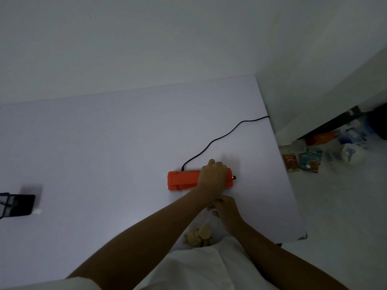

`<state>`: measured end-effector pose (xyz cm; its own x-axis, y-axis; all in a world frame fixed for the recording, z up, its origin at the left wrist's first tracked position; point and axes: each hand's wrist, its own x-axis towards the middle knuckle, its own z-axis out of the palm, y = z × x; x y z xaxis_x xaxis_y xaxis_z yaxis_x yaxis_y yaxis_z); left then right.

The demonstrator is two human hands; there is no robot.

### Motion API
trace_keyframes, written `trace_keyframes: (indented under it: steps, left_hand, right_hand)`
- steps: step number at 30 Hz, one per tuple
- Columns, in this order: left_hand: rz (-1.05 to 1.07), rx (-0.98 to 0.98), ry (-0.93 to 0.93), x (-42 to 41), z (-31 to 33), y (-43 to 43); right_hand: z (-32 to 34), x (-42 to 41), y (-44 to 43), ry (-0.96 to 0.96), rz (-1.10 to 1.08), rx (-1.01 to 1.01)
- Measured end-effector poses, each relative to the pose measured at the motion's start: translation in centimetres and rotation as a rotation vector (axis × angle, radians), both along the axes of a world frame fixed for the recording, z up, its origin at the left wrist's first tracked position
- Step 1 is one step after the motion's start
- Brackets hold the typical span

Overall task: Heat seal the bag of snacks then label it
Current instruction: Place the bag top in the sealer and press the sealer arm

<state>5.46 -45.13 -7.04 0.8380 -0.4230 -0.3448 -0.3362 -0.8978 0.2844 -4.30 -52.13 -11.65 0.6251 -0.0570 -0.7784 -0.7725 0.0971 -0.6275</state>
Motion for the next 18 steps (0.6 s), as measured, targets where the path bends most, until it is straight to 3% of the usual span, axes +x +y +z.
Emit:
trace_keyframes:
  steps: [18]
  left_hand:
    - [-0.015, -0.075, -0.046, -1.0, 0.3, 1.2]
  right_hand:
    - [0.0, -0.3, -0.1, -0.053, 0.01, -0.01]
